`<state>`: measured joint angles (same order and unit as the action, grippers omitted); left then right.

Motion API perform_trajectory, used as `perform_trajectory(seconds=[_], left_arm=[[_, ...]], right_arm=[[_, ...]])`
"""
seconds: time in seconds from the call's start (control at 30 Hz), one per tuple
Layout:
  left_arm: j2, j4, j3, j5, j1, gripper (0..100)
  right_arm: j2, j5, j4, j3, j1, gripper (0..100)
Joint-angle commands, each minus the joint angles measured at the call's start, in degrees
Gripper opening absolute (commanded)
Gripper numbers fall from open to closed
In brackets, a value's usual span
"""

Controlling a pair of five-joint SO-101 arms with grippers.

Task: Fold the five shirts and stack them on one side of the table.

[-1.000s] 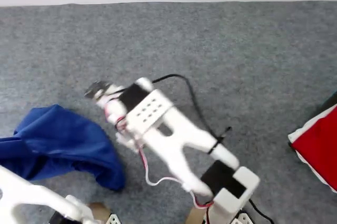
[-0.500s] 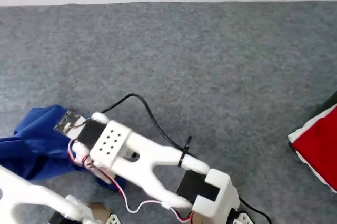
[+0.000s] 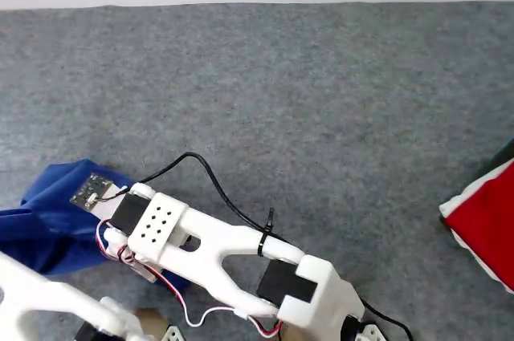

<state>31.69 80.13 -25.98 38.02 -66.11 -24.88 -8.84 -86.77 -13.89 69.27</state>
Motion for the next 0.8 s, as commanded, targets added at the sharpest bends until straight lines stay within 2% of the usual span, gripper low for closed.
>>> perform_trajectory(seconds=[0.0,0.1,0.2,0.33,0.57,0.77], left_arm=[[1.8,-0.5,0.1,-0.6,-0.5,1],[1.8,-0.5,0.1,-0.6,-0.6,1],[1.8,-0.5,0.1,-0.6,-0.6,1],[1.8,-0.5,0.2,-0.6,-0.6,1],[1.8,-0.2,1.9,-0.6,-0.1,1],[1.8,6.7,11.5,-2.8,2.7,1]], right_arm=[[-0.9,-0.5,0.9,-2.9,0.0,20.7],[-2.2,-0.4,0.6,-2.9,-0.5,15.4],[-2.2,1.1,0.7,-3.3,-2.2,1.0],[-2.2,7.8,-4.6,-6.1,-4.4,0.6],[-2.2,14.3,-15.8,-15.6,-10.2,1.0],[4.6,17.1,-16.0,-17.6,-19.6,0.9]])
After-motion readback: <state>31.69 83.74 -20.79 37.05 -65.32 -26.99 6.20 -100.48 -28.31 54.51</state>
